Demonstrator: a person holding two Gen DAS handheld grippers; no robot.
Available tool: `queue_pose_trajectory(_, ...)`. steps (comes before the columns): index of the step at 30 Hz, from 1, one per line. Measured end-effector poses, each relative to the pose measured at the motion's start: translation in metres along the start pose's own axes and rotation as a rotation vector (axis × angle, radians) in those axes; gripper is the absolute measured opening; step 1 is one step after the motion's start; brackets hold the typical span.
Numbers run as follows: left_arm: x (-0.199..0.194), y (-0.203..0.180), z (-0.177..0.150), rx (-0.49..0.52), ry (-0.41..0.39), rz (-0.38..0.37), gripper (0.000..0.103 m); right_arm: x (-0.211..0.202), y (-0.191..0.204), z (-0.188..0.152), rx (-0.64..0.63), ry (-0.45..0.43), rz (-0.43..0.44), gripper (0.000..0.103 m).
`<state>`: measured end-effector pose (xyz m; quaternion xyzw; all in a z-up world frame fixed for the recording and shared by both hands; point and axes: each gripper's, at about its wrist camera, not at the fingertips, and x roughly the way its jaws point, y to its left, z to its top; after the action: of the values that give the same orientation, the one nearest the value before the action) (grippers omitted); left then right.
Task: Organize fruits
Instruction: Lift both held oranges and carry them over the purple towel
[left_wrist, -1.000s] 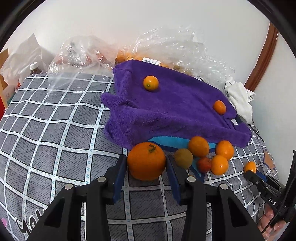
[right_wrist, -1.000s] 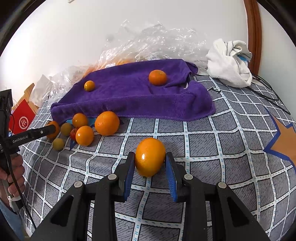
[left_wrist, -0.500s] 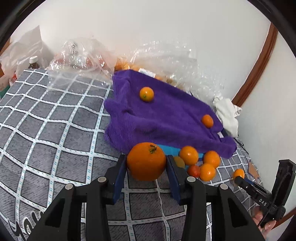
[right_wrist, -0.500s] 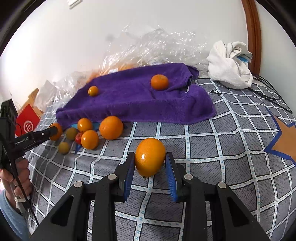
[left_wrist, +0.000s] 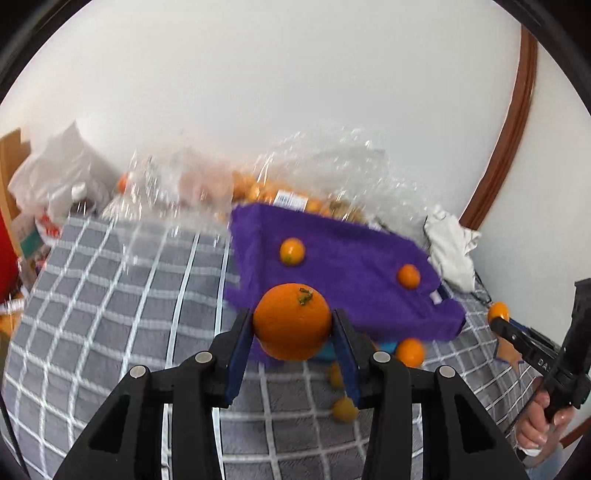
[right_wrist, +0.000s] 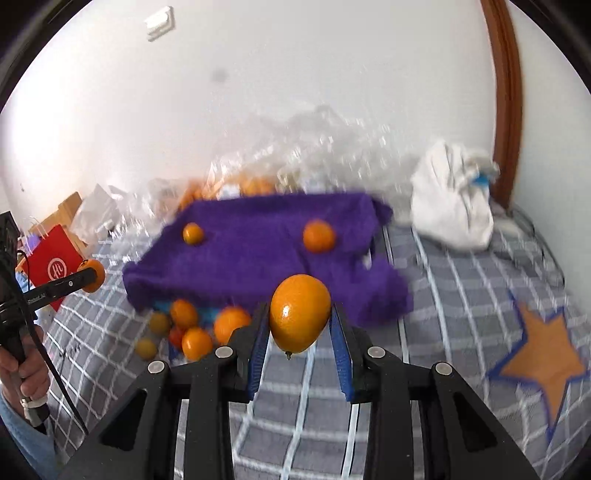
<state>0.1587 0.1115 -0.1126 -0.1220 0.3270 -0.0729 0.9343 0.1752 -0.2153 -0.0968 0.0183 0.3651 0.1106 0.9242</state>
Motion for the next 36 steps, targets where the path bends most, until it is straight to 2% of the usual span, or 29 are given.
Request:
queue_pose_trajectory(5, 0.009, -0.012, 0.042, 0.007, -0.043, 0.005, 0.04, 0.013, 0.004, 0.037, -0.021, -0.047, 0.014, 0.033)
queue_pose_trajectory(11, 0.044, -0.023, 0.062, -0.013, -0.08, 0.028, 0.04, 0.052, 0.001, 0.063, -0.011, -0.044, 0.033, 0.033)
queue_pose_trajectory(15, 0.075, -0.028, 0.06, -0.022, -0.065, 0.044, 0.04, 0.078, -0.012, 0.058, 0.03, -0.003, 0.028, 0.033)
queue_pose_trajectory(22, 0.129, -0.022, 0.036, -0.03, 0.036, 0.074, 0.04, 0.112, -0.028, 0.033, 0.047, 0.088, 0.014, 0.033)
queue_pose_trajectory(24, 0.135, -0.019, 0.033, -0.026, 0.061, 0.069, 0.04, 0.118, -0.032, 0.03, 0.057, 0.108, 0.018, 0.033)
queue_pose_trajectory(31, 0.141, -0.012, 0.029, -0.022, 0.075, 0.073, 0.04, 0.127, -0.039, 0.026, 0.096, 0.128, 0.044, 0.033)
queue_pose_trajectory(36, 0.146, -0.018, 0.027, 0.012, 0.089, 0.084, 0.04, 0.133, -0.029, 0.024, 0.056, 0.142, 0.038, 0.033)
